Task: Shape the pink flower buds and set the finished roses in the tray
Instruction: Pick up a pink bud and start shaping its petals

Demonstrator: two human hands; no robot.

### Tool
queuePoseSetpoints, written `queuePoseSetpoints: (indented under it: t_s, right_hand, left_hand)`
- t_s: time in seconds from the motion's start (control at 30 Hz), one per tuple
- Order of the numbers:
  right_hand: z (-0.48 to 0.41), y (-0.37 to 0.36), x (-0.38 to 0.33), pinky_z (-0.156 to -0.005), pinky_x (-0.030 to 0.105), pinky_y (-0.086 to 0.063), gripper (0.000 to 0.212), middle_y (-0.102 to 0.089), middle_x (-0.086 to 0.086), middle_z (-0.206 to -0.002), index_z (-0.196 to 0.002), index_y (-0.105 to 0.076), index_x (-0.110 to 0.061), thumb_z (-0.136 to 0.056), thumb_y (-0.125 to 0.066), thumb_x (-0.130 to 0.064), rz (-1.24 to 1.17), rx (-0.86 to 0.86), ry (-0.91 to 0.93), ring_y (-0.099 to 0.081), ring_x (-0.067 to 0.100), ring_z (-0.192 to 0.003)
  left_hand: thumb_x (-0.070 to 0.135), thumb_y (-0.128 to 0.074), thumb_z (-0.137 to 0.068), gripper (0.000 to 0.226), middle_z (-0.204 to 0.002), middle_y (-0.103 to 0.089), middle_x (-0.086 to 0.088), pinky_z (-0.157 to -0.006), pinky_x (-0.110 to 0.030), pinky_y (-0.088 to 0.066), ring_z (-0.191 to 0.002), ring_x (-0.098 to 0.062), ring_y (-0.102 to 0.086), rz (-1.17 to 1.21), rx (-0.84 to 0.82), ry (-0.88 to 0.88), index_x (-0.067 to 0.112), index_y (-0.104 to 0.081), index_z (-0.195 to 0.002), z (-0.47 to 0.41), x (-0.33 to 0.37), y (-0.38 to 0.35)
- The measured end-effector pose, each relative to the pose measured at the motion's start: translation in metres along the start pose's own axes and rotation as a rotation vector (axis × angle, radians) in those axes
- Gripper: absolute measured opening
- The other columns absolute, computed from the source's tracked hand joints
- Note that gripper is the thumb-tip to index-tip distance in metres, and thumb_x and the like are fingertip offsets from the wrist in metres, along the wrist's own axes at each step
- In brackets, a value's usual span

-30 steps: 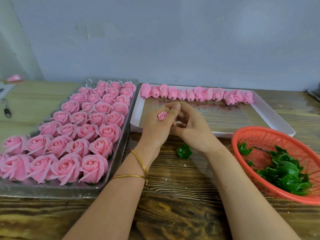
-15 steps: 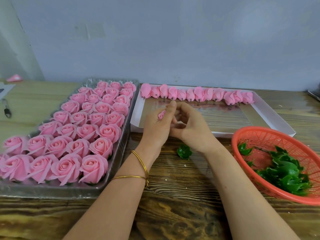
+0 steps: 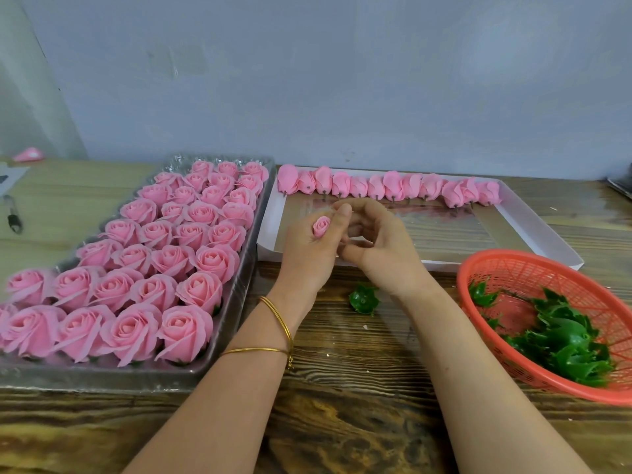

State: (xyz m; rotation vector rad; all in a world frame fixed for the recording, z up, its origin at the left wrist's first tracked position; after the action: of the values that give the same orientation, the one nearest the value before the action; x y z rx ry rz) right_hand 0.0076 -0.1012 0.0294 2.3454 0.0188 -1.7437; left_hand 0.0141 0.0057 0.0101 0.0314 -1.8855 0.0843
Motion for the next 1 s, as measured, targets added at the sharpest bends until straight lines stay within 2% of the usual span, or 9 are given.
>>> queuePoseSetpoints:
  t_s: [0.1, 0.2, 0.27, 0.37, 0.43, 0.53, 0.67, 0.87, 1.0]
  right_hand:
    - [0.0012, 0.0034, -0.0038, -0.069, 0.016, -0.050, 0.041, -0.065, -0.002, -0.087, -0.102, -0.063, -0.016, -0.063, -0.058, -0.005, -0.041, 0.074, -0.007, -0.060, 0.004, -0.076]
    - [0.0004, 0.0078, -0.0049, -0.071, 0.017, -0.051, 0.044, -0.067, 0.003, -0.097, -0.107, -0.064, -0.013, -0.064, -0.059, -0.018, -0.065, 0.122, -0.027, -0.059, 0.009, -0.082]
    - [0.0002, 0.0075, -0.0041, -0.068, 0.018, -0.052, 0.041, -0.066, 0.011, -0.099, -0.112, -0.064, -0.007, -0.073, -0.064, -0.020, -0.084, 0.109, -0.037, -0.061, 0.010, -0.082]
    - [0.0007, 0.0038, -0.0013, -0.060, 0.014, -0.050, 0.026, -0.063, 0.019, -0.111, -0.114, -0.063, -0.007, -0.088, -0.068, -0.011, -0.077, 0.088, -0.058, -0.063, 0.021, -0.097]
    - [0.0007, 0.0024, 0.0001, -0.059, 0.012, -0.050, 0.024, -0.063, 0.017, -0.113, -0.113, -0.064, -0.009, -0.089, -0.067, -0.012, -0.039, 0.082, -0.054, -0.061, 0.024, -0.105]
    - [0.0002, 0.0025, -0.0003, -0.062, 0.012, -0.049, 0.024, -0.064, 0.008, -0.110, -0.113, -0.064, -0.011, -0.089, -0.068, -0.014, 0.009, 0.079, -0.045, -0.060, 0.017, -0.101]
    - [0.0001, 0.0025, -0.0022, -0.066, 0.013, -0.049, 0.024, -0.064, 0.000, -0.098, -0.113, -0.065, -0.011, -0.089, -0.068, -0.013, 0.031, 0.060, -0.041, -0.060, 0.011, -0.093]
    - [0.0016, 0.0002, -0.0032, -0.065, 0.010, -0.047, 0.017, -0.066, 0.001, -0.099, -0.107, -0.066, -0.010, -0.090, -0.067, -0.009, -0.003, 0.012, -0.050, -0.060, 0.008, -0.090]
    - [0.0016, 0.0017, -0.0027, -0.068, 0.010, -0.047, 0.015, -0.067, 0.000, -0.101, -0.103, -0.068, -0.014, -0.089, -0.067, -0.008, -0.003, -0.003, -0.042, -0.059, 0.008, -0.094]
  left_hand:
    - [0.030, -0.055, -0.098, 0.027, -0.079, -0.073, -0.004, -0.077, -0.044, -0.057, -0.080, -0.020, -0.070, -0.103, 0.013, -0.072, 0.019, -0.074, -0.082, 0.0007, 0.0029, 0.0005]
    - [0.030, -0.053, -0.098, 0.042, -0.067, -0.064, -0.014, -0.073, -0.051, -0.053, -0.069, -0.028, -0.063, -0.226, 0.060, -0.113, -0.001, -0.066, -0.074, 0.0009, 0.0041, 0.0007]
    - [0.030, -0.051, -0.099, 0.044, -0.062, -0.061, -0.011, -0.066, -0.046, -0.053, -0.065, -0.026, -0.059, -0.282, 0.038, -0.118, 0.000, -0.063, -0.070, 0.0018, 0.0042, -0.0008]
    - [0.033, -0.052, -0.098, 0.037, -0.061, -0.059, 0.004, -0.057, -0.021, -0.047, -0.060, -0.006, -0.056, -0.354, -0.003, -0.099, 0.013, -0.064, -0.070, 0.0033, 0.0027, -0.0035]
    - [0.035, -0.053, -0.097, 0.036, -0.058, -0.056, 0.009, -0.052, -0.010, -0.039, -0.059, -0.001, -0.055, -0.368, -0.008, -0.092, 0.023, -0.059, -0.064, 0.0047, 0.0036, -0.0055]
    - [0.034, -0.055, -0.096, 0.035, -0.059, -0.057, 0.009, -0.053, -0.012, -0.041, -0.062, -0.002, -0.057, -0.377, -0.014, -0.103, 0.026, -0.057, -0.062, 0.0065, 0.0054, -0.0061]
    - [0.034, -0.055, -0.096, 0.037, -0.070, -0.067, -0.007, -0.065, -0.031, -0.051, -0.073, -0.018, -0.064, -0.358, -0.024, -0.090, 0.008, -0.069, -0.074, 0.0065, 0.0052, -0.0059]
    - [0.028, -0.057, -0.096, 0.033, -0.061, -0.058, 0.009, -0.056, -0.012, -0.041, -0.063, -0.005, -0.057, -0.385, -0.018, -0.116, 0.033, -0.057, -0.064, 0.0080, 0.0084, -0.0071]
    - [0.026, -0.057, -0.097, 0.038, -0.056, -0.052, 0.012, -0.054, -0.008, -0.037, -0.058, 0.001, -0.054, -0.396, -0.018, -0.134, 0.035, -0.051, -0.060, 0.0086, 0.0079, -0.0066]
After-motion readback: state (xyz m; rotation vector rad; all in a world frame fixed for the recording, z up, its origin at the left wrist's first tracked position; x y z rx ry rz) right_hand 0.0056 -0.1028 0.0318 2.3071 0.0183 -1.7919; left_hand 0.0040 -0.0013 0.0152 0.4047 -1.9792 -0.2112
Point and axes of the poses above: each hand's wrist, its own z-axis away from the middle knuckle, its own y-axis out of the back of the hand, x = y × z, the point moved 3 cm from there along -z, towards the middle knuckle
